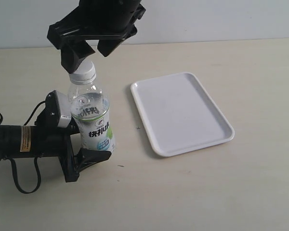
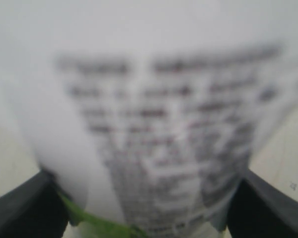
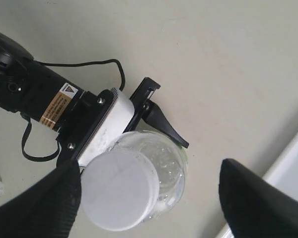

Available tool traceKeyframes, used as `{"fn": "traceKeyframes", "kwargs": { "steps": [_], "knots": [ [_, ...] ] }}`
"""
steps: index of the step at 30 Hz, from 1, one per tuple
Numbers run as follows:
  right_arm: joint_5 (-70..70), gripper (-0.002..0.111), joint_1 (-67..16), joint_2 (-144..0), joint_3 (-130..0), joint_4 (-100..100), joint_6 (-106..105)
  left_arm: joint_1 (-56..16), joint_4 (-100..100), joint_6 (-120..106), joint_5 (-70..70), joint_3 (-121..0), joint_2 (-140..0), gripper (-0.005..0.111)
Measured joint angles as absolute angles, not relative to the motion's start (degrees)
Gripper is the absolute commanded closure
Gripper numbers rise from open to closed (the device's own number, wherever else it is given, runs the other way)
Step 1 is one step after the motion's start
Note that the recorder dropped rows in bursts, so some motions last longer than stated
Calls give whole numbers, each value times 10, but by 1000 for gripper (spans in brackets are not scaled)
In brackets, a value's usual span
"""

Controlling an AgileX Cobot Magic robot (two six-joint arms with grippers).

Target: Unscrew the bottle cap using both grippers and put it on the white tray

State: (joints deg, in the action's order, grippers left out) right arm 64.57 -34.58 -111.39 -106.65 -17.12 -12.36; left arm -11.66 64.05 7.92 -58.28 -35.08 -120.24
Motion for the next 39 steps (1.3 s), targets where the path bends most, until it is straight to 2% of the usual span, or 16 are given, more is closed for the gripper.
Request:
{"fn": "traceKeyframes", "kwargs": {
  "steps": [17,20,23,29,37,39],
  "knots": [
    [658,36,-346,-1124,-1067,-208,-171,-117,640,79,-583,-351,-1202,107],
    [658,39,-346,-1132,-1067,-208,-174,-117,640,79,-583,-351,-1202,107],
    [658,47,-346,-1136,-1067,-208,-179,-117,640,79,-583,-351,-1202,107],
    [663,69,-346,-1137,-1067,-208,-189,-117,640,79,-583,-351,-1202,107],
    [664,109,-346,-1137,-1067,-209,-251,-117,640,82,-584,-351,-1202,107],
    [665,108,-346,-1137,-1067,-210,-280,-117,640,82,-584,-351,-1202,107]
  ]
}}
